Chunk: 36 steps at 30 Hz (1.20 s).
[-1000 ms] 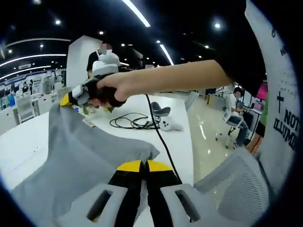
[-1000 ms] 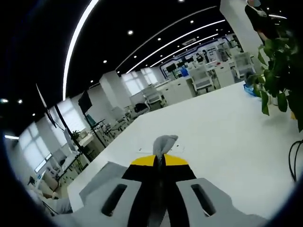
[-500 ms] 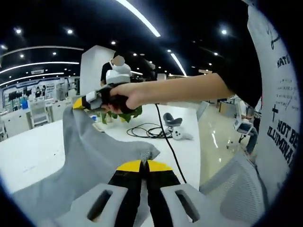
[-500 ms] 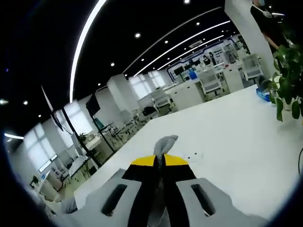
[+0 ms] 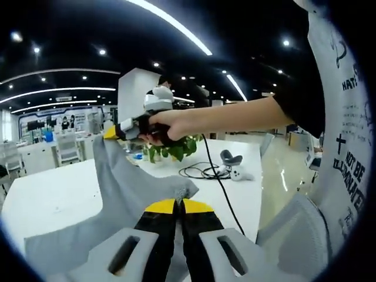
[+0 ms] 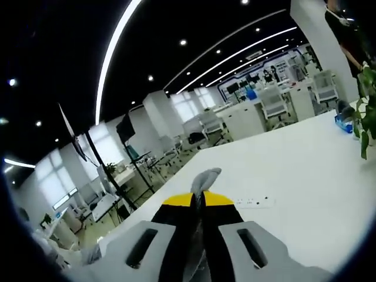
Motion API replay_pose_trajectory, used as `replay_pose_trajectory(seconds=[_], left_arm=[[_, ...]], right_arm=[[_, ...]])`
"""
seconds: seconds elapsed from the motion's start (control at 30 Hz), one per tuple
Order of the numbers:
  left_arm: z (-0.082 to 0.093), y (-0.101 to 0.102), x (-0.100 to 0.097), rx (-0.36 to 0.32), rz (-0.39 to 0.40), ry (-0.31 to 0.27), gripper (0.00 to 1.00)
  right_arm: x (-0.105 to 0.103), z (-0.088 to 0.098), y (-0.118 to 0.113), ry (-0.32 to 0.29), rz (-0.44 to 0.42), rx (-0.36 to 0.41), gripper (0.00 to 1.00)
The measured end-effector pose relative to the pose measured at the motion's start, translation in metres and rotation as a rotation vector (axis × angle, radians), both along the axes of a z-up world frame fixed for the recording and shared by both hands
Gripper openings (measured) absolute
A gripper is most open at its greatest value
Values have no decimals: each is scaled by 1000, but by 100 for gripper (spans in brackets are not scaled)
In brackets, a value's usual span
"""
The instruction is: Fold the towel on the table until its edges align and the towel forms a compact rectangular stack.
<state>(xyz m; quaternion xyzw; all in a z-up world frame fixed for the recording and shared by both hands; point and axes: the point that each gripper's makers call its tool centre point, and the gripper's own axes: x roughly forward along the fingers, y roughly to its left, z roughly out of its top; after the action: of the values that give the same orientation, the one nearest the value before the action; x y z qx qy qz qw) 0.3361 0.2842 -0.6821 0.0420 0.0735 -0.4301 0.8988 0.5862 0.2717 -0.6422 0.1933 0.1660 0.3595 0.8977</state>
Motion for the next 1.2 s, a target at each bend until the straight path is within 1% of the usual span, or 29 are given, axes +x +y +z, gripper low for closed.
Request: replay_pose_trajectory(seconds=[0.17,0.23,0.37,0.6,0.7,0.87,1.0,1.2], left_arm=[[5,29,2,-19,70,1,2],[7,44,3,-34,101,-1,2],[8,65,4,-55,138,2,2],[12,89,4,-45,177,-3,2],[15,101,5,-60,204,0,2],[19,120,1,-61,248,-5,2],[20,130,-3,-63,270,-6,2],[22,151,-5,-60,315,-11,2]], right_arm=[[-1,5,20,1,14,-6,2],[-1,6,28,4,21,-5,2],[-1,7,44,11,33,2,2],[0,15,75,9,61,28,2],[-2,20,89,-1,75,34,2],[-5,25,107,-4,98,36,2],[-6,30,122,-4,116,46,2],[-9,36,151,-10,152,55,2]])
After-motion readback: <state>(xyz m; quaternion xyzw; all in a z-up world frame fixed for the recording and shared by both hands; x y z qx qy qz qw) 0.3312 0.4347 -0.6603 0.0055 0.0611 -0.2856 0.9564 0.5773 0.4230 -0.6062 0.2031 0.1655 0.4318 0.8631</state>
